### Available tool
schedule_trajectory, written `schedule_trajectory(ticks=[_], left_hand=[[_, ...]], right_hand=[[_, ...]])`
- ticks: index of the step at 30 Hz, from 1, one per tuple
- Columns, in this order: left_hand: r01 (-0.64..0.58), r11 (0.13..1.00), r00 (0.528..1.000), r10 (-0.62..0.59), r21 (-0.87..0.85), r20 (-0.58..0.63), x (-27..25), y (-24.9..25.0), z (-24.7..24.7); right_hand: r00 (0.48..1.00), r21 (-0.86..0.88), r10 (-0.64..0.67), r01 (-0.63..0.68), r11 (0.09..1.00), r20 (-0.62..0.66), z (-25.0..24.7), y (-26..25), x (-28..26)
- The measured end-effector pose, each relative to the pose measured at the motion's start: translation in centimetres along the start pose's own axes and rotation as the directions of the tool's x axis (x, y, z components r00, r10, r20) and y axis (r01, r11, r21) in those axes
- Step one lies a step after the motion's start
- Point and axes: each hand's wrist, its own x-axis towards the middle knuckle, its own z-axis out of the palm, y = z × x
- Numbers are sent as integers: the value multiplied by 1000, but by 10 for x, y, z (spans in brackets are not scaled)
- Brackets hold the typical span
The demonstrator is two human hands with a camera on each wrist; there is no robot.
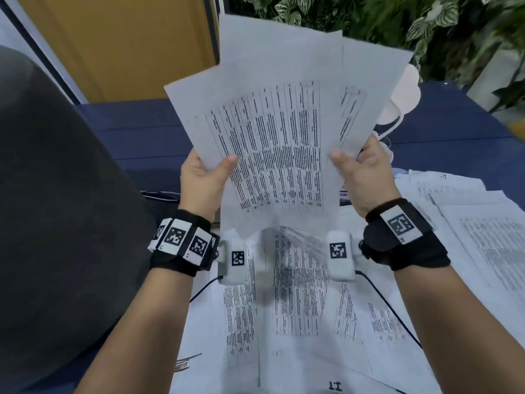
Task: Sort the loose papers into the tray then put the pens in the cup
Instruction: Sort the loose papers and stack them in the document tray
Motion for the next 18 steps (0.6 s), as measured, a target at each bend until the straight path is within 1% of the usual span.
schedule_trajectory(ticks=[2, 8, 11, 13, 18], left_hand=[[-7, 1000, 1000, 7, -29, -11, 3, 3, 0], [10, 1000, 1000, -10, 25, -10, -3, -9, -2], [21, 999, 1000, -21, 24, 14, -8, -12, 3], [35, 999, 999, -36, 37, 31, -12, -19, 5], [56, 993, 996, -63, 107, 58, -19, -32, 8]], right_hand=[[999, 11, -33, 33, 999, -21, -1, -8, -1], [997, -123, 51, -58, 991, -62, -7, 0, -12], [995, -153, 41, -55, 987, -93, -9, 8, -15], [993, -155, 46, -63, 986, -111, -11, 11, -17], [990, -108, 92, -104, 989, -108, -10, 23, -21]])
